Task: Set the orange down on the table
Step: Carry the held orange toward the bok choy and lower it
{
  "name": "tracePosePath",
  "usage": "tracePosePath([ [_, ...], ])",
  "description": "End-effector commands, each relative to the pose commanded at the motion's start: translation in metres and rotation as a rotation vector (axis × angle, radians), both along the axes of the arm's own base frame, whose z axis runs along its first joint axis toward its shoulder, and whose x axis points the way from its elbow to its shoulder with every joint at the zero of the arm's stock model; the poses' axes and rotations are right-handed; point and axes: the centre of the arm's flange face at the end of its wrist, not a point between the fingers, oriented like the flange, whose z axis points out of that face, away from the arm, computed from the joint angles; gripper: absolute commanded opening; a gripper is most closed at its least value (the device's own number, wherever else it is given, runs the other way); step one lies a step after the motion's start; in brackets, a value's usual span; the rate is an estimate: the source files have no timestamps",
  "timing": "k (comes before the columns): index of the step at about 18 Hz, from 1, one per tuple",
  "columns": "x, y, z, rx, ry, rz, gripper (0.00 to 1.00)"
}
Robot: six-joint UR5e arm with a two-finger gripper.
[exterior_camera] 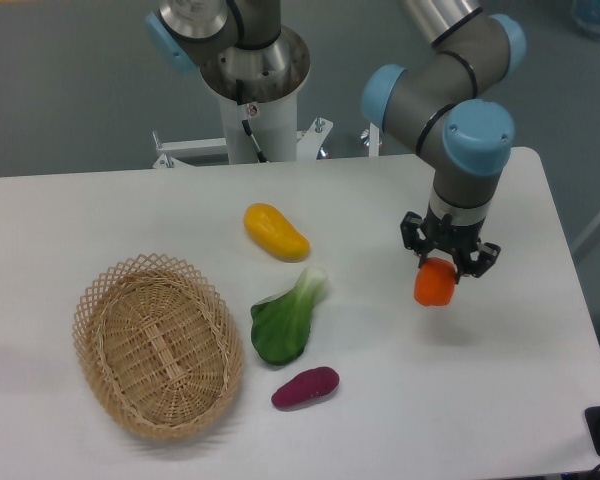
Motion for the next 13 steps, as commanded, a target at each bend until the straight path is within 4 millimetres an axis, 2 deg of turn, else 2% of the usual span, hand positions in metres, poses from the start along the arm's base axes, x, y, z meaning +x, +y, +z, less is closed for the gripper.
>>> tracePosePath([
  [3,0.007,0.002,-0.009,-0.003,-0.005,-0.008,0.28],
  [8,0.029,0.021,-0.03,-0.023,-0.038,-0.052,0.28],
  [13,0.042,0.03,-0.048,-0.037,-0.071,-0.026,0.28],
])
